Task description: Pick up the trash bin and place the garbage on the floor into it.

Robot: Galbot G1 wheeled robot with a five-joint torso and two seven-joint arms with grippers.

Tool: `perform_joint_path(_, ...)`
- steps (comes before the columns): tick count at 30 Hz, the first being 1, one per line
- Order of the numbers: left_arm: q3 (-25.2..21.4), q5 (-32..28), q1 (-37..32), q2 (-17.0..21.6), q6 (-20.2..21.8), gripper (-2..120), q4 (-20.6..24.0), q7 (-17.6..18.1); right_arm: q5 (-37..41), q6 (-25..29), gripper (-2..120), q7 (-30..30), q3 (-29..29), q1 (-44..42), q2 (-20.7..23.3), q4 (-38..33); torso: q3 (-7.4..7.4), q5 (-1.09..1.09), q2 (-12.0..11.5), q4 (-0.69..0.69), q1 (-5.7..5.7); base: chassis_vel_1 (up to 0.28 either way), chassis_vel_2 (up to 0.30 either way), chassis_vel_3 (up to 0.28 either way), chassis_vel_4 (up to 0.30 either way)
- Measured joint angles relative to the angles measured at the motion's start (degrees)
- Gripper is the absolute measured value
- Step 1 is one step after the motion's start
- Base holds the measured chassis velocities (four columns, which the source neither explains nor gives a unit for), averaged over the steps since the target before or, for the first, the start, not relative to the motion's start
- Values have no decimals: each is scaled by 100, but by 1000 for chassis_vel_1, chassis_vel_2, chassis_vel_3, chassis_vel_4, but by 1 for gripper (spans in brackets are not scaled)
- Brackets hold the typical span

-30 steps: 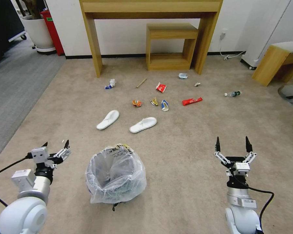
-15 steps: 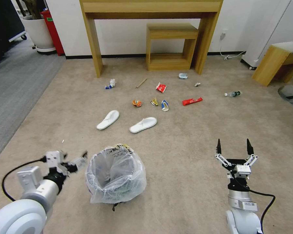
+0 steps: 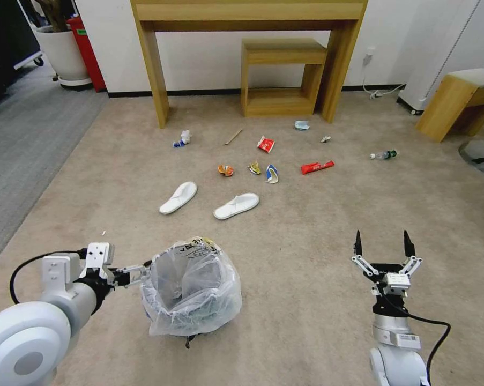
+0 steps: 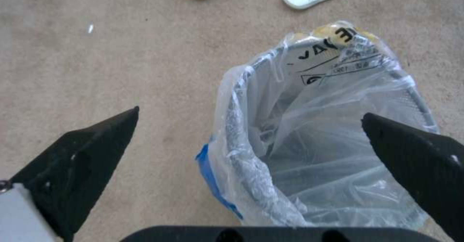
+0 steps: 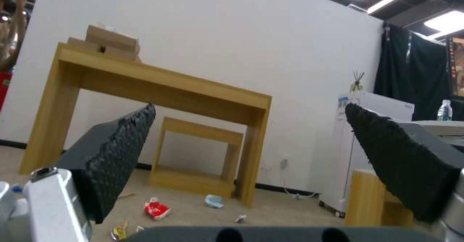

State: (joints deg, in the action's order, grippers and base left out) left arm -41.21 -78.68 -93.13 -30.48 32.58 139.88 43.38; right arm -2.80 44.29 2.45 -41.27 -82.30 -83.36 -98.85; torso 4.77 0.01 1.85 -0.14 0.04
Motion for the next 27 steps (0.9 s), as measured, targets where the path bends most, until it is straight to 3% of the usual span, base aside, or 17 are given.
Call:
perform_joint_path(5,312,-83,134,27,-2,114,-258,-57,-2,-49,100,3,38,50,19,11,0,-2,0,4,0,0,0,0,0)
perform_joint_path(7,715,-248,527,134,-6,112,-455,-79,-44,-55,100,21,10,19,5,0,0,-2,0,0,0,0,0,0,0)
perform_joint_path(14,1328,-716,1286,402,76,103,-799,-48,-187,-49,100,62,-68,-40,-175,-19,0,-1,0,3,0,0,0,0,0)
perform_joint_path(16,1900,-967,2128,311,95,99,-1141,0,-231,-40,100,65,-80,-62,-239,-29,1,-1,0,1,0,0,0,0,0)
perform_joint_path(17,1900,-967,2128,311,95,99,-1141,0,-231,-40,100,65,-80,-62,-239,-29,1,-1,0,1,0,0,0,0,0)
perform_joint_path(20,2628,-1016,2916,154,130,99,-1574,9,-249,-39,100,79,-111,-82,-267,-56,0,0,0,1,0,0,0,0,0)
perform_joint_path(27,3531,-694,3456,-208,165,99,-2243,7,-261,-38,100,90,-156,-138,-314,-94,0,0,0,2,0,0,0,0,0)
